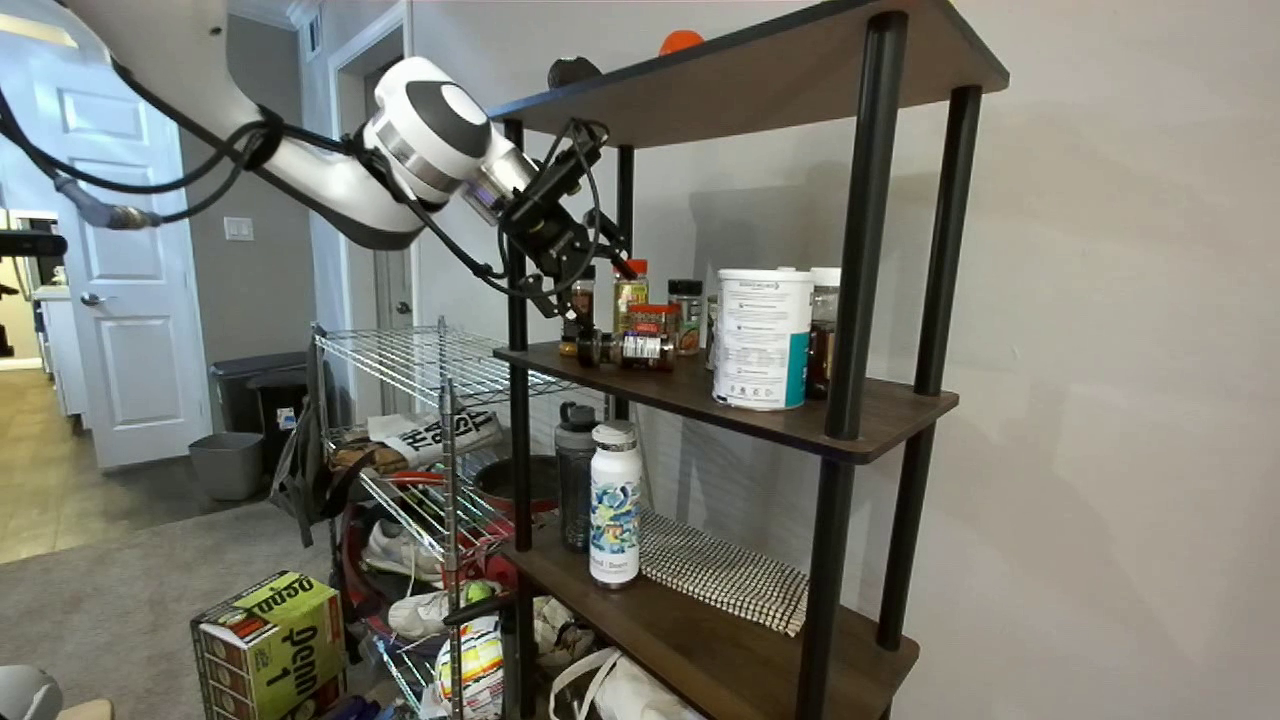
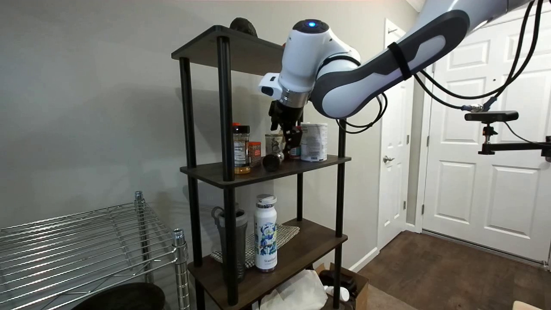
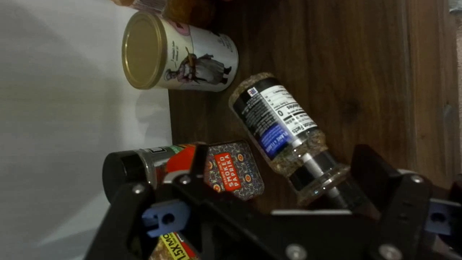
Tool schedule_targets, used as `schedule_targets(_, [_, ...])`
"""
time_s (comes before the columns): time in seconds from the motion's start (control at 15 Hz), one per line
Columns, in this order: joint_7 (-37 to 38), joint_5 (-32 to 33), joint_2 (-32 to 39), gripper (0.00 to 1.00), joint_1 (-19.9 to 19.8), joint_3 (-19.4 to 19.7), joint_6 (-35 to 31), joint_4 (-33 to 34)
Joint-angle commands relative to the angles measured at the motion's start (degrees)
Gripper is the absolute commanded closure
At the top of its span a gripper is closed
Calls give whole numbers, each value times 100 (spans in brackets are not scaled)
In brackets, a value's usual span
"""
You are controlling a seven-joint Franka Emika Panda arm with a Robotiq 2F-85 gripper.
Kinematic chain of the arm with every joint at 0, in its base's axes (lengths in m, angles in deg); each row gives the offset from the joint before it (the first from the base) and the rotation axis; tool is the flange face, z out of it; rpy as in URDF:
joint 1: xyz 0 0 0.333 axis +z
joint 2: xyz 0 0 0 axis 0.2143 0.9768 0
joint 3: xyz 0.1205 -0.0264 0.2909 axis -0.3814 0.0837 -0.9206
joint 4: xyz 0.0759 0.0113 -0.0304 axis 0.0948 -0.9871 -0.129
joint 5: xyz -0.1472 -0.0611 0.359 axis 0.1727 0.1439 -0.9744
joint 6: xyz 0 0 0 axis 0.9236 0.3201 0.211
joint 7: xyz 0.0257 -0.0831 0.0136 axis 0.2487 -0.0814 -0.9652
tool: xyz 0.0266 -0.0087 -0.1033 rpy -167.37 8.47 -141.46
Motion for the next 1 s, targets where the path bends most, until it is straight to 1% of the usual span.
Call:
schedule_targets(0.0, [-978, -395, 72, 0, 41, 14, 98, 82])
schedule_targets(0.33, [-2038, -763, 169, 0, 22, 7, 147, 196])
schedule_targets(0.6, [-3081, -1293, 241, 0, 28, 12, 60, 233])
schedule_targets(0.93, [-3709, -1569, 331, 0, 10, -21, 89, 333])
